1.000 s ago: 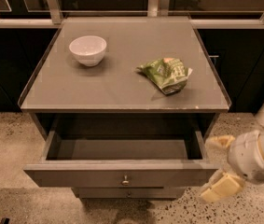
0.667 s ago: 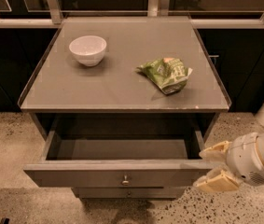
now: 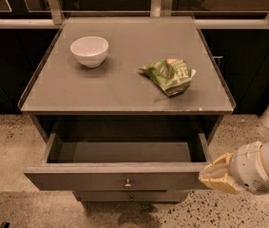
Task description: Close top drawer
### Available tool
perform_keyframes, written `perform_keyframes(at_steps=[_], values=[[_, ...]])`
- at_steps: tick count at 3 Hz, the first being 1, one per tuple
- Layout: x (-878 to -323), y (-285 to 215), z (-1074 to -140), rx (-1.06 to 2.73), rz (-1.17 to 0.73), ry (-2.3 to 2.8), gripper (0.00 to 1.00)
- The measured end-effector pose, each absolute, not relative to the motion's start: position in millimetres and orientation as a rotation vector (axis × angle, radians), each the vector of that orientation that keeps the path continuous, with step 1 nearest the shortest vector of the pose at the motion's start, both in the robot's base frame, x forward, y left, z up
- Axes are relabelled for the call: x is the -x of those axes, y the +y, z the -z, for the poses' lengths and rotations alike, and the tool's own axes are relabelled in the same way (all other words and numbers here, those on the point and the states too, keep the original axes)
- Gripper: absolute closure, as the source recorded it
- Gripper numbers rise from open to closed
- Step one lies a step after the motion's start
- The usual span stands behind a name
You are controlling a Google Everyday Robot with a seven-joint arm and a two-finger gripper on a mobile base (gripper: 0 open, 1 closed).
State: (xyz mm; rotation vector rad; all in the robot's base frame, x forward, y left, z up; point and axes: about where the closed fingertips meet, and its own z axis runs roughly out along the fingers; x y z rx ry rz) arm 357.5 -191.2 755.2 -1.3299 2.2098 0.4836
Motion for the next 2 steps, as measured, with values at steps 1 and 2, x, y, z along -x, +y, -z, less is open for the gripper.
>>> perform_keyframes(at_steps=[1,2], values=[[-360.4,-190.8,-713.6,1.24,-0.577,2.229,1.0],[-368.3,-190.6,-674.5,1.141,-0.635,2.245,1.0]])
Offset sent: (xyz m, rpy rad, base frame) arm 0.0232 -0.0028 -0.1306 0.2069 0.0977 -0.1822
